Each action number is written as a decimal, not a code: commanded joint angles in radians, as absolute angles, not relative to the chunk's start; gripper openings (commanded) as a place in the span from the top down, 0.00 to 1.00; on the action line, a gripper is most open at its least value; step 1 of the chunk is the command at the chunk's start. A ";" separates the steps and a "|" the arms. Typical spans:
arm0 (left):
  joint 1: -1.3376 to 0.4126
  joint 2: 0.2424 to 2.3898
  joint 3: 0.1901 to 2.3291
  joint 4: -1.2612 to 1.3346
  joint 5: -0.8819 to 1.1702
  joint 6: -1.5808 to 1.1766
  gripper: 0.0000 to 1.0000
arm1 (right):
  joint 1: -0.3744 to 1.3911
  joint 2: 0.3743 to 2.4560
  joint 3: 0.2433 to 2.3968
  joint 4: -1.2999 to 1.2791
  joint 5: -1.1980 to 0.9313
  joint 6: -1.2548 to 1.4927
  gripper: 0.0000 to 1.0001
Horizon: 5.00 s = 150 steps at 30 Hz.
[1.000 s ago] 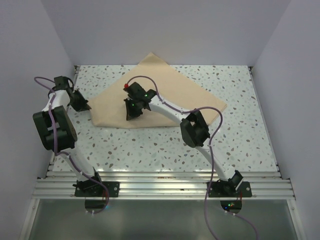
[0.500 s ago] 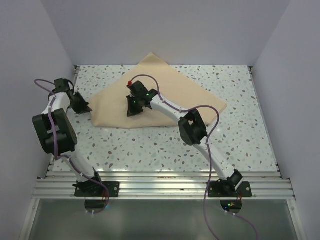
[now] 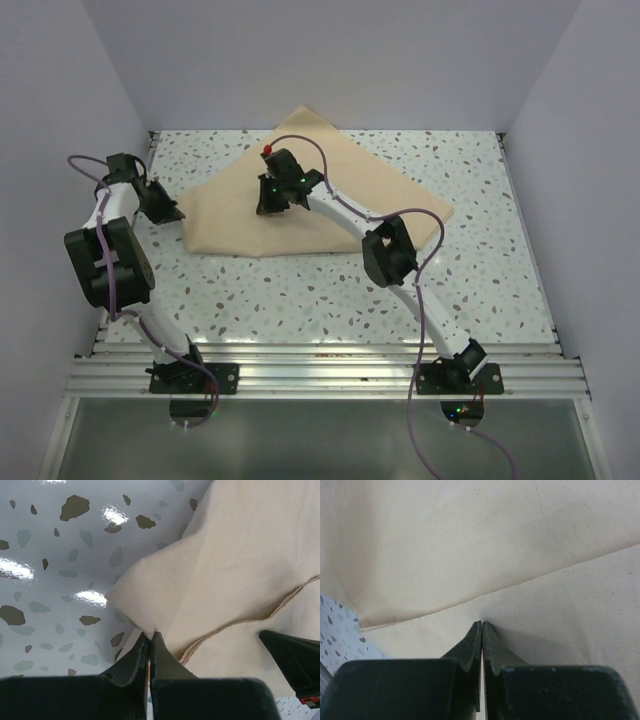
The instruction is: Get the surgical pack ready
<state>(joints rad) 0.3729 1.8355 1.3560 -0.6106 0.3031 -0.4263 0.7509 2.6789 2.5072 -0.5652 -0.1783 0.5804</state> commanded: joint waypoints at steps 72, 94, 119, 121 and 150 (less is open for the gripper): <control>-0.141 1.693 1.574 -0.413 0.560 -0.709 1.00 | 0.413 2.649 2.352 -0.828 -0.293 0.604 1.00; -0.428 2.005 1.752 -0.448 0.488 -0.732 1.00 | 0.374 2.669 2.292 -0.805 -0.391 0.655 1.00; -0.440 2.112 1.769 -0.448 0.518 -0.704 1.00 | 0.250 2.548 2.229 -0.686 -0.574 0.693 1.00; -0.445 2.120 1.770 -0.449 0.522 -0.704 1.00 | 0.252 2.539 2.197 -0.660 -0.577 0.693 1.00; -0.342 1.812 1.336 -0.325 0.661 -0.528 0.77 | 0.267 2.183 1.882 -0.576 -0.728 0.632 1.00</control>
<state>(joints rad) -0.3313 1.8526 1.4517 -0.3756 0.6041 -0.5789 0.2192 2.2444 1.9720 -0.6964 -0.5823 0.5919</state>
